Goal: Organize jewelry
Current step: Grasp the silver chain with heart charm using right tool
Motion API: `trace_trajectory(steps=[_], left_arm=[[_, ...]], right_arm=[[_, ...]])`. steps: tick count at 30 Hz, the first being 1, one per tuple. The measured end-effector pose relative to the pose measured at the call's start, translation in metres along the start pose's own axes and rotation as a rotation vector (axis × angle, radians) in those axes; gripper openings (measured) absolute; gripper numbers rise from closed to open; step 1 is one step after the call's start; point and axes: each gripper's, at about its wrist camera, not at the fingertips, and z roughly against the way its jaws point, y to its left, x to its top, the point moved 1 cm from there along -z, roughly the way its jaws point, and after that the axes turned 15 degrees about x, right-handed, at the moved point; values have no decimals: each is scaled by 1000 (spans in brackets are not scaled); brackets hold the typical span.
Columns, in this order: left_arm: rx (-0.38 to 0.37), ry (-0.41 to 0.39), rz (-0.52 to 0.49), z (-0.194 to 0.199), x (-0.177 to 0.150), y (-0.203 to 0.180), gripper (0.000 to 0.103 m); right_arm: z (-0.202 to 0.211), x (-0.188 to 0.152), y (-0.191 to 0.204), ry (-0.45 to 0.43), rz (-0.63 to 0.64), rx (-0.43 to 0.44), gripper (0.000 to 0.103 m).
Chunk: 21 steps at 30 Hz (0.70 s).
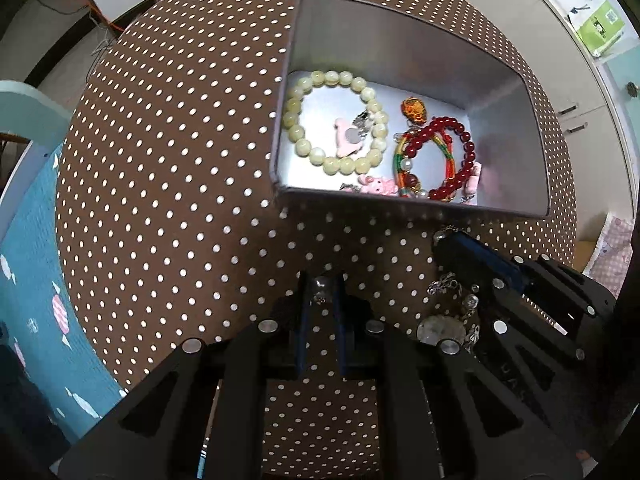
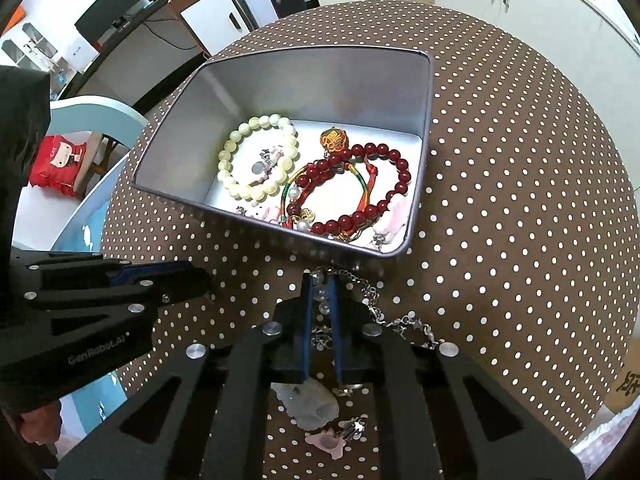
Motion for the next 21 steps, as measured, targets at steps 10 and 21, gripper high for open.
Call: trace_trajectory(steps=[10,21], left_arm=[[-19,-33,30,25,-12,32,10],[-59,-122,67,76,-19,53,10]], right_arm=[[21,-8,-5,-14,-83,44,6],[67,-5,10,-125,-105,82,6]])
